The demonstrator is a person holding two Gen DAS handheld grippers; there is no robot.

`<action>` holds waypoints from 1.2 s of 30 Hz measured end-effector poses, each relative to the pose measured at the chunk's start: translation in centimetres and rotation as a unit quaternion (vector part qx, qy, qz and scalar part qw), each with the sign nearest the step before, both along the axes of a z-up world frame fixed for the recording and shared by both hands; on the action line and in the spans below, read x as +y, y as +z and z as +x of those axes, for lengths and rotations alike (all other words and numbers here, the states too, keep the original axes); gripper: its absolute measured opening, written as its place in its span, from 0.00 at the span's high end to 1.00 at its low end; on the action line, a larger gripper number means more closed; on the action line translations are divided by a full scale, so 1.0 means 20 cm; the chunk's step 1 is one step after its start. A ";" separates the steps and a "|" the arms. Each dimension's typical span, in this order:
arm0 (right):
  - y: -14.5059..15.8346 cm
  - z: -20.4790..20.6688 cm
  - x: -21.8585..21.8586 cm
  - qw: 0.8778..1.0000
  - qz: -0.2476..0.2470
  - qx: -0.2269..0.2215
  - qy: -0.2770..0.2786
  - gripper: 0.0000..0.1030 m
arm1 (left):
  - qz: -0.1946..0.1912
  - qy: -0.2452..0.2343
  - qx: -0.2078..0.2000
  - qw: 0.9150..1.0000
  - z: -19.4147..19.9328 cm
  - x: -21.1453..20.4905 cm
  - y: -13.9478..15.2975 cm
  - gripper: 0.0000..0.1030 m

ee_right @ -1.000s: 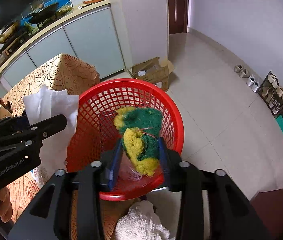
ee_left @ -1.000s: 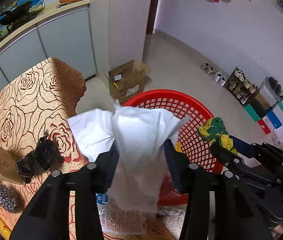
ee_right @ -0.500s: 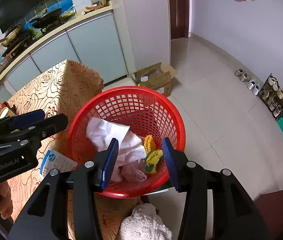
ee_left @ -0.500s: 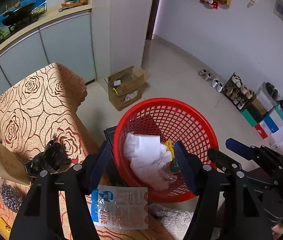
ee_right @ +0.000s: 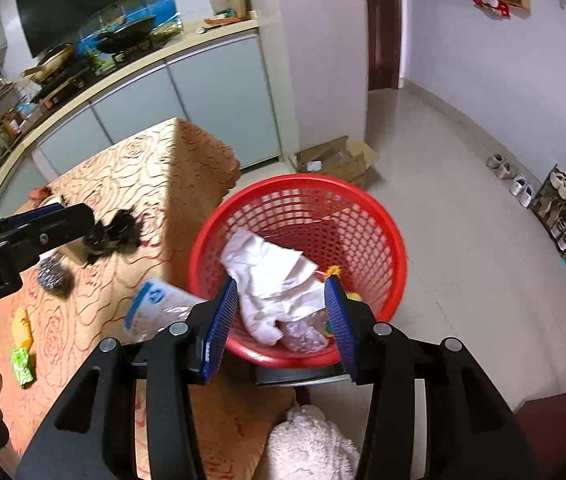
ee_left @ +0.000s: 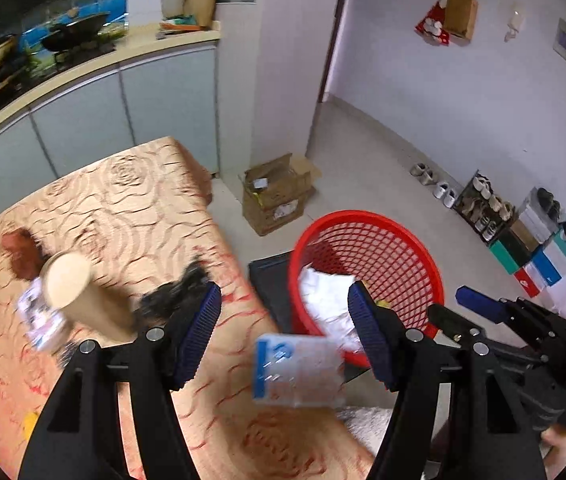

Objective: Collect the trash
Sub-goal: 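Grasp the yellow mesh sleeve with the left tool while the right tool grasps the white-blue wrapper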

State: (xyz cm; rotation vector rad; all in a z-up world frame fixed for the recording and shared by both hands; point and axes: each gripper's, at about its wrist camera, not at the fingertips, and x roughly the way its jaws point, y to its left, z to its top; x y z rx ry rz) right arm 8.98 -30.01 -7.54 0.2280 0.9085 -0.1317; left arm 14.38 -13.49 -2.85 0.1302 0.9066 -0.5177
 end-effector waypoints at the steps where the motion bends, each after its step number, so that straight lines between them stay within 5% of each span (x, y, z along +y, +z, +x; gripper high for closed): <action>1: 0.00 -0.01 0.02 1.000 -0.001 -0.001 0.004 0.57 | 0.003 0.004 -0.003 1.000 -0.01 0.03 0.00 0.38; 12: 0.00 -0.08 0.23 0.999 -0.001 -0.001 0.041 0.57 | 0.015 0.068 -0.012 0.998 -0.13 0.56 0.07 0.38; 23: 0.04 -0.11 0.40 0.997 -0.014 -0.007 0.074 0.57 | 0.034 0.176 -0.003 0.984 -0.17 1.18 0.06 0.35; 36: 0.00 -0.14 0.52 0.993 -0.048 0.005 0.107 0.57 | 0.030 0.207 0.080 0.975 -0.22 1.32 -0.24 0.35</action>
